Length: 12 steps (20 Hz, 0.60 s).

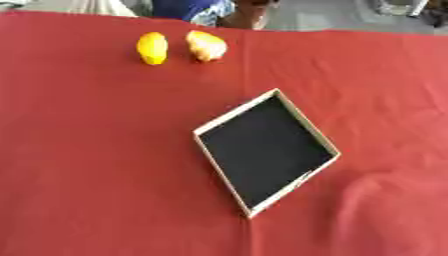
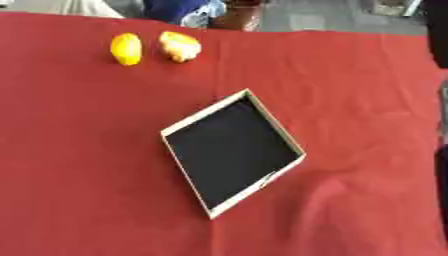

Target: Pick up objects on the table and place them in the box.

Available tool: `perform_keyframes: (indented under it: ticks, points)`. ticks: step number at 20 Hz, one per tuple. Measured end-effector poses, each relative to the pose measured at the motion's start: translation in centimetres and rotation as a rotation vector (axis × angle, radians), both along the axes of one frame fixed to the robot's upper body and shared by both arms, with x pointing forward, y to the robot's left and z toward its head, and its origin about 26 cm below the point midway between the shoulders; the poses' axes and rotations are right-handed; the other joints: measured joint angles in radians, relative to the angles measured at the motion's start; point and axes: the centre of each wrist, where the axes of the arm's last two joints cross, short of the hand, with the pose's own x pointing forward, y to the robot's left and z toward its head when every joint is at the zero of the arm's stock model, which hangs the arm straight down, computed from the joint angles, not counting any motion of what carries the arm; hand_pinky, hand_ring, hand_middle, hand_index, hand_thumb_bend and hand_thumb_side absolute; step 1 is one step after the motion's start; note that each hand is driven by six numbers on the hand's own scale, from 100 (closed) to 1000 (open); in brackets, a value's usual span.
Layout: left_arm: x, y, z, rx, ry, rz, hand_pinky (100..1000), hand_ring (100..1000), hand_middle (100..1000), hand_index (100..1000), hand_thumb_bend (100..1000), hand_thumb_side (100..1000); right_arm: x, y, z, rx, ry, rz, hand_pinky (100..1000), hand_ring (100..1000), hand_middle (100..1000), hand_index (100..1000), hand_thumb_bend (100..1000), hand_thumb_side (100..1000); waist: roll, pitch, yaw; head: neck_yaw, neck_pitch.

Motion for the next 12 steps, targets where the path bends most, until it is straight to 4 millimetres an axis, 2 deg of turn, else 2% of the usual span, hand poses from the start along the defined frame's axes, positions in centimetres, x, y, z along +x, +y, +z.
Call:
perform_keyframes:
  ticks: [8, 12]
  points:
    - [0.0, 0.11, -0.51, -0.028, 0.019, 0.008, 868, 721, 797, 863, 202, 650, 0.02, 0.02, -0.32, 0.005, 0.011, 0.001, 909, 820, 795, 854, 100, 526, -0.008, 0.0, 0.004, -0.002, 0.0]
    - [0.0, 0.1, -0.37, -0.027, 0.016, 0.011, 867, 729, 802, 870, 212, 617, 0.02, 0.02, -0.32, 0.006, 0.009, 0.001, 908, 820, 794, 854, 100, 524, -0.01, 0.0, 0.005, -0.007, 0.0]
